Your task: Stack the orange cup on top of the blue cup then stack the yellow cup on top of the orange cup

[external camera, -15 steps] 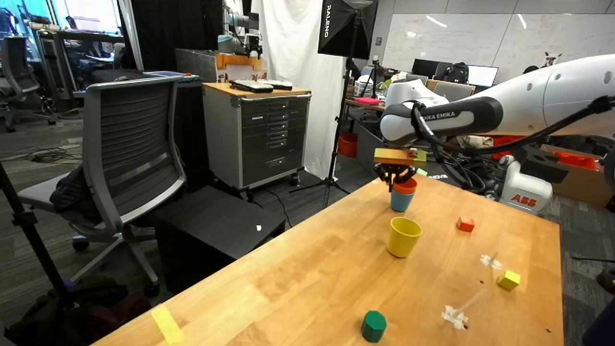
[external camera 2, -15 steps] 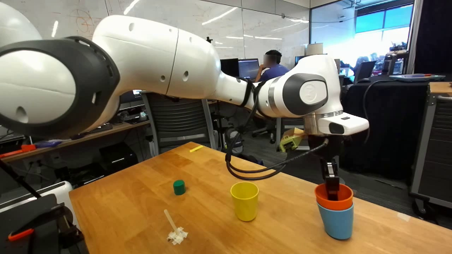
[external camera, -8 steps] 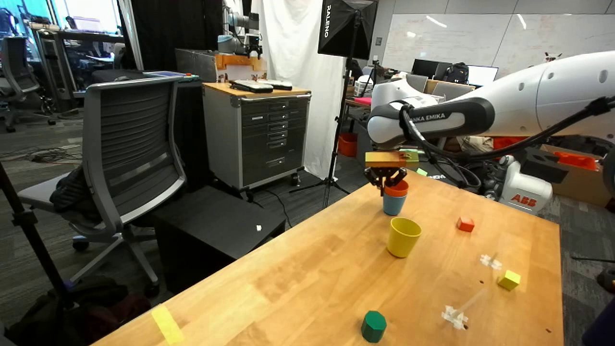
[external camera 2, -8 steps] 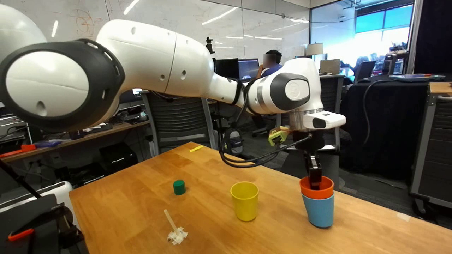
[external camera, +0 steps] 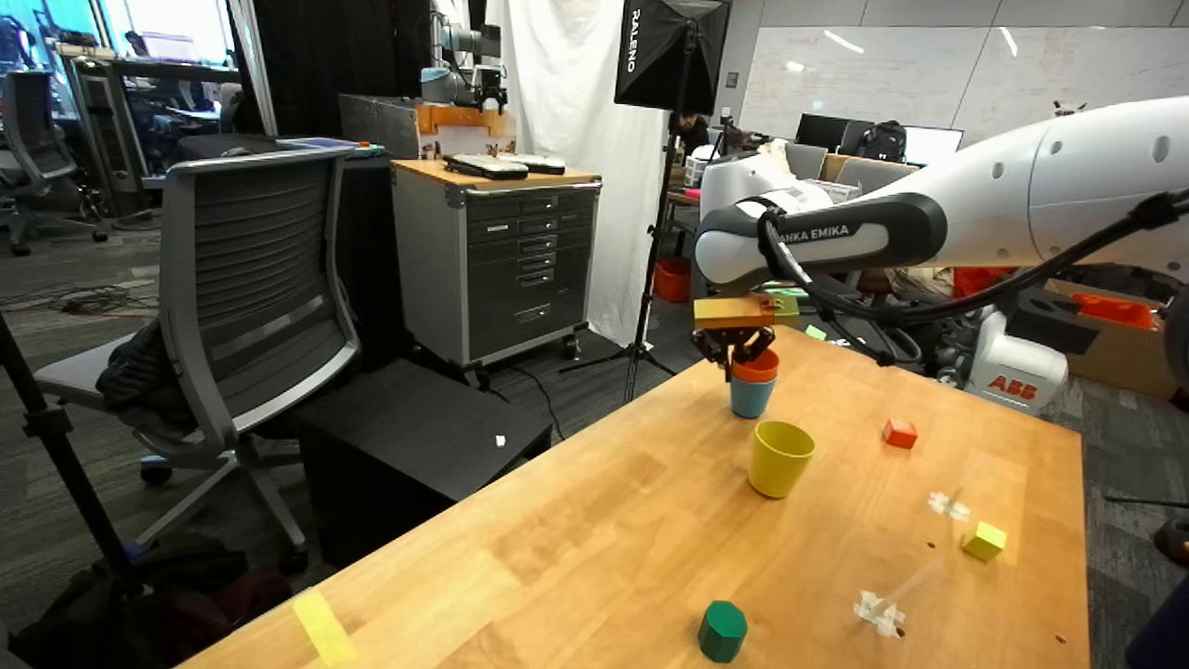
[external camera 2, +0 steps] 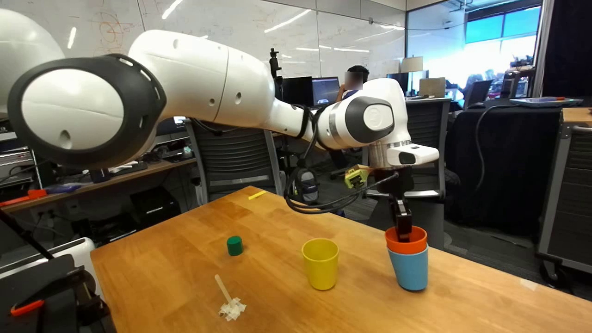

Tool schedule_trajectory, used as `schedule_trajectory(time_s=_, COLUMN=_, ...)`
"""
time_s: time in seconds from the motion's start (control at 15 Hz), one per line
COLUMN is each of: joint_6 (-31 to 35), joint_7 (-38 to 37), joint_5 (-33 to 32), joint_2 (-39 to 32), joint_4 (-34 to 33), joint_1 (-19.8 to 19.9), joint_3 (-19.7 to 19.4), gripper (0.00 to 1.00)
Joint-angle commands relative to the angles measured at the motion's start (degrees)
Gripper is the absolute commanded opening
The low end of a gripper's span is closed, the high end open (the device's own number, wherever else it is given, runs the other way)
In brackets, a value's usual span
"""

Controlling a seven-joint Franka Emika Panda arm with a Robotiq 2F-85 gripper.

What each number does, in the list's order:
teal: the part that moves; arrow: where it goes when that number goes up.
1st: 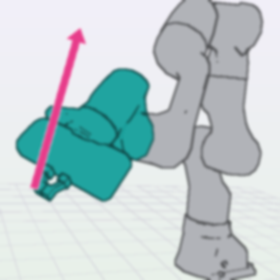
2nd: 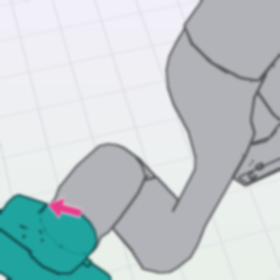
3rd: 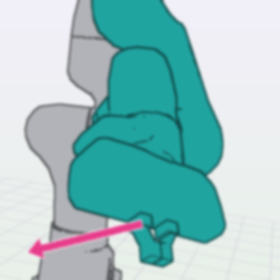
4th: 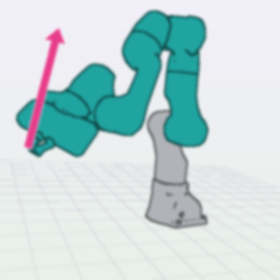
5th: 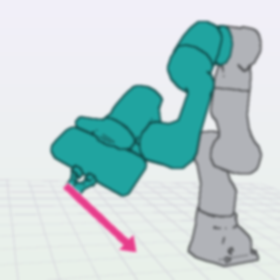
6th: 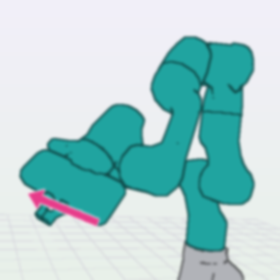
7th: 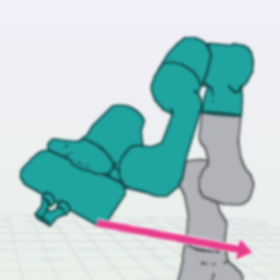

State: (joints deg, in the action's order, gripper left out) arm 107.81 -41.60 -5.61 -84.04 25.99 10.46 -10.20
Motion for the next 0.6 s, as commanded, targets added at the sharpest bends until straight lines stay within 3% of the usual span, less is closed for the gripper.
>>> schedule_trajectory(time_s=0.0, joint_6=-1.5, joint_7=0.2, joint_5=0.5, joint_2=-1.3, joint_4=-1.1, joint_1=0.0, joint_3=-0.3, gripper=0.4)
schedule_trajectory(time_s=0.53, joint_6=-1.3, joint_7=0.1, joint_5=0.2, joint_2=-1.5, joint_4=0.2, joint_1=0.3, joint_3=0.0, gripper=0.99)
